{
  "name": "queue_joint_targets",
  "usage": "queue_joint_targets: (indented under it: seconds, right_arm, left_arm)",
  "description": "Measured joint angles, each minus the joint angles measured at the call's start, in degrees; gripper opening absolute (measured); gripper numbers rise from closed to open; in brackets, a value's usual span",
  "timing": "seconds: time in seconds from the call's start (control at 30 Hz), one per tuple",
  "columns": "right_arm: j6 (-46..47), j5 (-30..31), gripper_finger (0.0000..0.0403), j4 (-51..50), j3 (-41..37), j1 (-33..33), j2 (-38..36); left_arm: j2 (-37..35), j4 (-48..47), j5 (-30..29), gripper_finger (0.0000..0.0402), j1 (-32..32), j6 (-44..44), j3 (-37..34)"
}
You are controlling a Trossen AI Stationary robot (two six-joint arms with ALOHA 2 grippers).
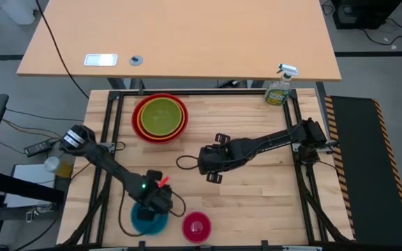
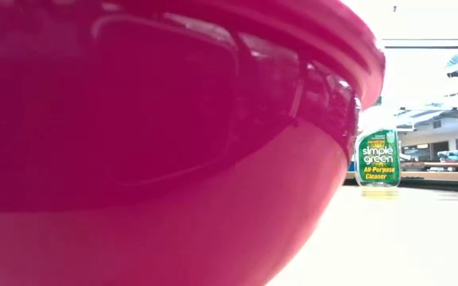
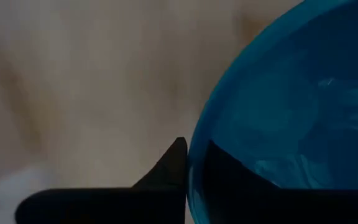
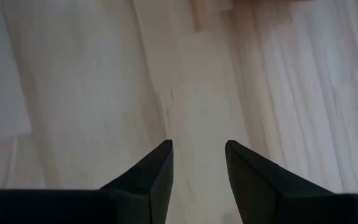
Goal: Nest bowls inside each other by size order
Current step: Stack the blue bowl on top of the green bowl
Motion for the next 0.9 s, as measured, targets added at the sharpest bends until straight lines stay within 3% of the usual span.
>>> queue_joint_targets:
  seconds: [0.27,0.5,0.8,0.9]
  right_arm:
    - [1.11,-0.83,0.0142,-1.59,-7.23,0.23,-2.21]
    - [8.44,4.53,0.0119,5.38,-20.54,0.35,-11.32]
    - [8.85,3.10,0.0116,21.94,-31.47,2.04,-19.87]
    - [7.25,1.95,0.0115,26.15,-32.26,2.07,-20.26]
  left_arm:
    - [-10.46,-8.07,-8.74,0.0023,7.11,4.86,-0.17]
    - [-20.69,-10.77,-15.62,0.0023,16.91,9.77,-0.15]
    - [-26.48,-10.11,-15.35,0.0023,36.79,22.11,0.18]
    - [-26.12,-9.80,-11.50,0.0023,42.96,24.89,2.74]
